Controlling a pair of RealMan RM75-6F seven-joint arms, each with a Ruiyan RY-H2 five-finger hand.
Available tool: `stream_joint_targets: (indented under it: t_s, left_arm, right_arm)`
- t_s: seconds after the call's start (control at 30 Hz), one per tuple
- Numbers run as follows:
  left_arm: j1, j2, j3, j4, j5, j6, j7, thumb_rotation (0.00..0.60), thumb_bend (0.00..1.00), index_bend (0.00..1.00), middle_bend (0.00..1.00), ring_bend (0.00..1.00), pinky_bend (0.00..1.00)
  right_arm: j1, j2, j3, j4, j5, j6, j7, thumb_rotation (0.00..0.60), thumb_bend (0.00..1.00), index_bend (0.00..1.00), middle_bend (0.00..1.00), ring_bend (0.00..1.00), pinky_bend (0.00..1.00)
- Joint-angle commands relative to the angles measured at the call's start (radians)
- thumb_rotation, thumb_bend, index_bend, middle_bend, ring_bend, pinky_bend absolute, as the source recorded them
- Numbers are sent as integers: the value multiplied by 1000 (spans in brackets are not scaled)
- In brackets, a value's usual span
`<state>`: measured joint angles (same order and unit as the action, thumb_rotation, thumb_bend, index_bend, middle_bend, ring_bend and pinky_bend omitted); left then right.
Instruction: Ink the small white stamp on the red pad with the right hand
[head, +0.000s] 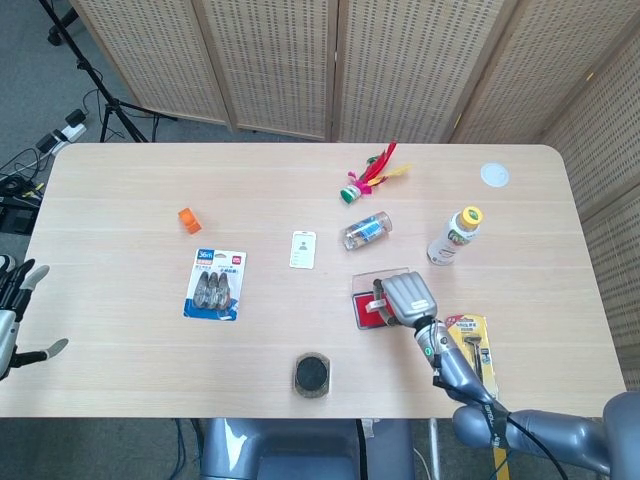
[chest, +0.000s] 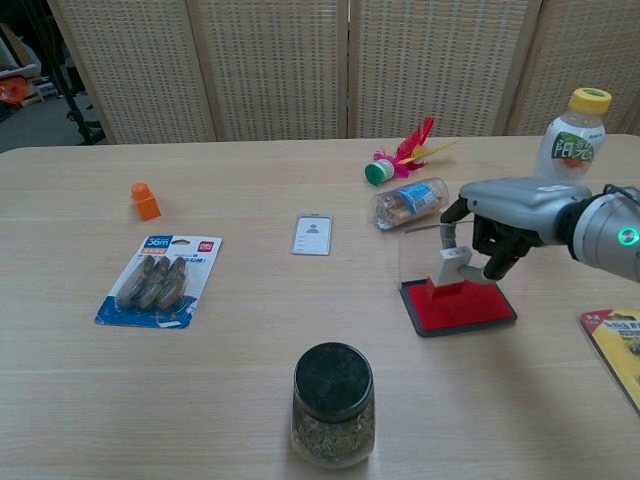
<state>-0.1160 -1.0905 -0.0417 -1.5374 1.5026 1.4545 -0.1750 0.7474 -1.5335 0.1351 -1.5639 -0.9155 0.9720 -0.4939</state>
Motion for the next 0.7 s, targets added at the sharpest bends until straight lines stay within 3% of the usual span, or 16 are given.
stream_joint_targets:
  t_s: [0.03,0.27,0.7]
  left_arm:
    - [0,1,0,0,1,1,-2,600,0,0,0,0,0]
    - [1,4,3,-1,5,1,-10,600,0,0,0,0,0]
    - [1,3,5,-3,9,3,-4,600,0,0,0,0,0]
  right_arm:
    - [-6,62,18,-67,-7,17,5,600,472,543,966,1000,1000]
    - [-39,156,6,-87,-32,28,42,600,467,543,966,1000,1000]
    - [-95,132,-32,140,-39,-63,211,600,467,543,967,1000,1000]
